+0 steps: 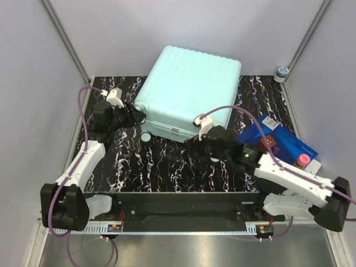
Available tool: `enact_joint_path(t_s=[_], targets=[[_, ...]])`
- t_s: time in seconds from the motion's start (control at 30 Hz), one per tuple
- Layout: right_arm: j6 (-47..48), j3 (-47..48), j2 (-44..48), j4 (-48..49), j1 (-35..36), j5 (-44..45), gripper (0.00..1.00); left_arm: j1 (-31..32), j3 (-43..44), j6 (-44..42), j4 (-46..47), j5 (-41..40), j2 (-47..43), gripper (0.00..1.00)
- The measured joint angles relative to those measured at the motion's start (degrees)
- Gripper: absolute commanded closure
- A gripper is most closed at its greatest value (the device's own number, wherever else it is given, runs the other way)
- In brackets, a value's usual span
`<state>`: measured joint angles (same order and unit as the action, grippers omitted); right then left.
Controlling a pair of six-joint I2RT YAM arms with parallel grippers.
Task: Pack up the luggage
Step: Zip the luggage at the center of the board.
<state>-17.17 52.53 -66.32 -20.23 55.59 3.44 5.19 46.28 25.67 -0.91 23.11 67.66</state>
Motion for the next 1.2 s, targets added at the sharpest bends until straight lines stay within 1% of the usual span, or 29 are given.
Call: enact_joint_path(t_s=[0.03,0.07,0.13,0.17,0.23,0.27,0.43,0.53,0.6,0.63,0.73,0.8,0.9,1.0,1.1,1.2], targets=[[0.26,1.49,2.23,-0.83,-0.2,0.11,0.0,0.0,0.26,-0.2,-0.52,-1.07,-0.13,0.72],[0.46,2.91,4.48,-1.55,-0.28,0.33,0.0,0.0,0.57,-0.42,-1.03,-2.05,-0.17,0.44],[0.59,5.73,8.5,-2.67,-0.28,0.83,0.0,0.0,1.27,-0.61,-2.32,-3.39,-0.17,0.3],[0.63,7.15,10.4,-2.95,-0.26,1.53,0.0,0.0,1.84,-0.46,-3.48,-4.72,-0.26,0.16],[0.59,9.31,13.55,-3.45,-0.26,3.48,0.0,-0.57,3.39,-0.02,-5.07,-7.61,-1.11,0.04],[0.55,10.36,14.99,-3.87,-0.31,5.22,0.0,-0.83,4.35,0.07,-5.68,-9.49,-1.66,0.01],[-1.29,13.29,17.94,-8.04,-1.53,18.88,0.0,-1.66,7.85,0.48,-8.0,-16.31,-5.25,0.01],[-4.15,12.57,17.64,-11.5,-5.84,24.41,0.0,0.42,9.14,-0.13,-10.54,-20.55,-8.46,0.01],[-6.19,11.1,17.33,-13.55,-10.03,25.81,0.0,4.44,10.21,-1.16,-11.98,-23.56,-10.34,0.01],[-7.13,10.12,17.07,-14.78,-13.14,25.9,0.0,7.8,11.08,-1.88,-12.79,-25.29,-11.06,0.01],[-8.98,7.34,16.41,-16.39,-20.31,25.62,0.0,16.46,13.03,-3.19,-13.64,-27.21,-11.39,0.02],[-10.12,5.53,15.78,-17.11,-23.3,25.38,0.0,22.27,14.29,-3.67,-13.73,-28.06,-10.27,0.02],[-11.65,1.81,15.28,-17.46,-27.04,23.56,0.0,30.99,16.22,-3.98,-13.79,-29.64,-6.29,0.02],[-12.94,-2.12,16.28,-17.84,-30.58,22.29,0.0,39.58,18.56,-4.07,-14.14,-30.12,0.26,0.01],[-13.7,-4.85,18.71,-18.23,-32.44,21.46,0.0,44.7,20.61,-3.78,-14.34,-28.3,6.56,0.01],[-14.38,-7.23,22.36,-18.53,-33.62,20.94,0.0,47.39,21.79,-3.06,-14.12,-25.14,11.3,0.01]])
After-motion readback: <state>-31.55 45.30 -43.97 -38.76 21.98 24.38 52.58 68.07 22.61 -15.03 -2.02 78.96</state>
